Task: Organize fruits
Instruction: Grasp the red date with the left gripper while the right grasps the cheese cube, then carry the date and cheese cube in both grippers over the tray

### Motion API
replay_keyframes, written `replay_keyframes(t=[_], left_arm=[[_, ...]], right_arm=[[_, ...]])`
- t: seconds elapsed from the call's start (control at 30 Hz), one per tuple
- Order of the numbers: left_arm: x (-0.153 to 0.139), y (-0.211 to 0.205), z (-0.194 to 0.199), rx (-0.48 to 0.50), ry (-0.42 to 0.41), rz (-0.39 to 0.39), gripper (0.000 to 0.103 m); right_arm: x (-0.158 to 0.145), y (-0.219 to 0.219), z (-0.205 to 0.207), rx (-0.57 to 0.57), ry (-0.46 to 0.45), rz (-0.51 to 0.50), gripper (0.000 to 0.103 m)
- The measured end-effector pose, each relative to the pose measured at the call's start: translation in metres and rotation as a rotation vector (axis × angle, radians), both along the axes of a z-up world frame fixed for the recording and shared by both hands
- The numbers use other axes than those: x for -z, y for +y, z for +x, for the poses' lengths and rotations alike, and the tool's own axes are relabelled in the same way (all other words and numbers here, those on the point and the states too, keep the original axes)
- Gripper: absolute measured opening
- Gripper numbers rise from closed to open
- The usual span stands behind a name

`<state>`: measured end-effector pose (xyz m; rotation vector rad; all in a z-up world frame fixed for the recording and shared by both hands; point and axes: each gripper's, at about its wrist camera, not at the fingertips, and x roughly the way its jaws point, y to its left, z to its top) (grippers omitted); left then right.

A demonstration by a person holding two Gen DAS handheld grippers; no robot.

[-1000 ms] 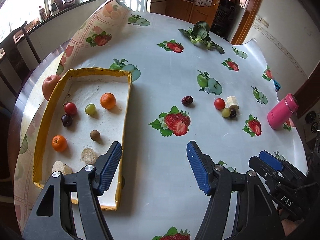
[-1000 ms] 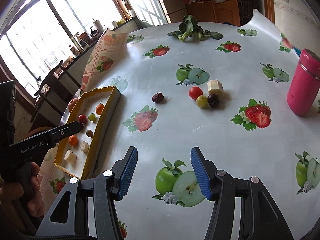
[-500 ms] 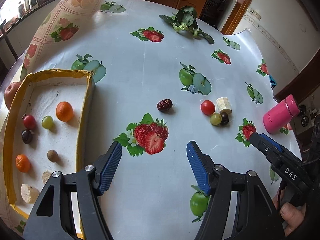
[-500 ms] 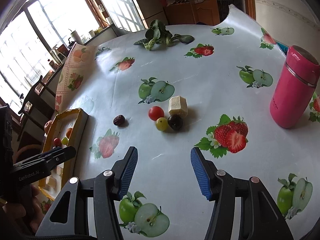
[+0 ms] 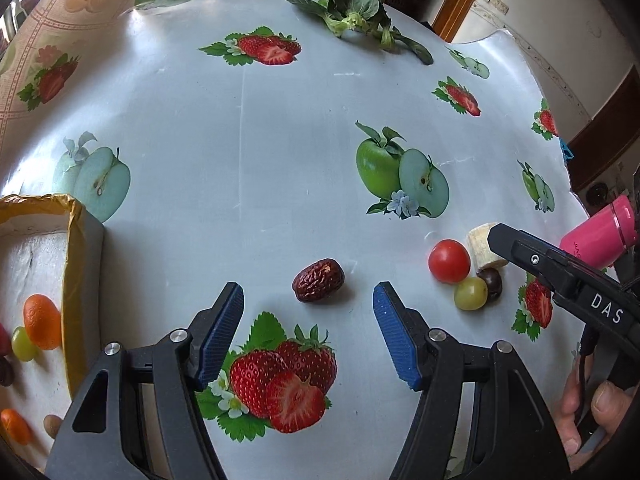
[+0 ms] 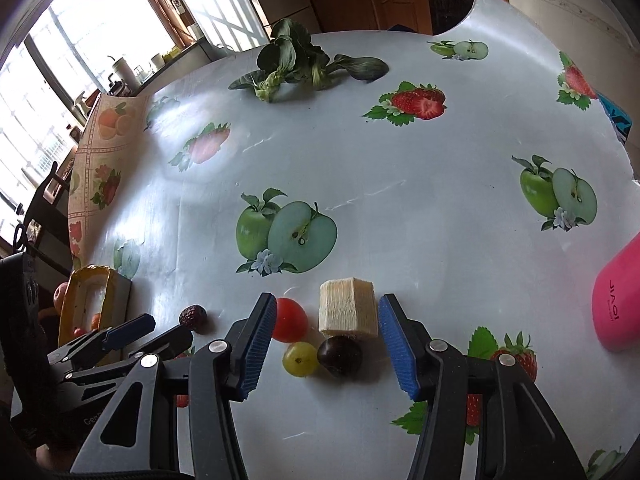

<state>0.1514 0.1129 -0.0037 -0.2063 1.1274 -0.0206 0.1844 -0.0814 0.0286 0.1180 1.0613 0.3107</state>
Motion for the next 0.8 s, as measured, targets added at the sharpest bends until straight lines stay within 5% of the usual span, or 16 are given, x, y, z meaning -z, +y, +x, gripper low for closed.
replay_keyframes(t=[0.13,0.23,0.3,0.5,0.8], left_arm=[[0.009,-0.006,0.005,0.021,-0.017,0.031,0.062],[0.009,-0.013,0.010,0.050,-0.031,0.073,0.047],[0.009,-0.015,0.011,0.064,-0.035,0.084,0.026],[0.007,-0.016,0.005,0.088,-0.018,0.069,0.025],[-0.021,-0.002,-0.036,-0.012,-0.008,0.048,0.025]], right_arm=[[0.013,0.001,0.008,0.007,0.022,-0.004,0.049],[0.022,-0.001,0.014,0.015,0.042,-0.012,0.040],[0.028,-0.004,0.017,0.020,0.060,0.006,0.036],[0.023,-0.004,0.010,0.021,0.035,0.016,0.036],[-0.014,-0.009,-0.023,0.014,-0.011,0.063,0.036]])
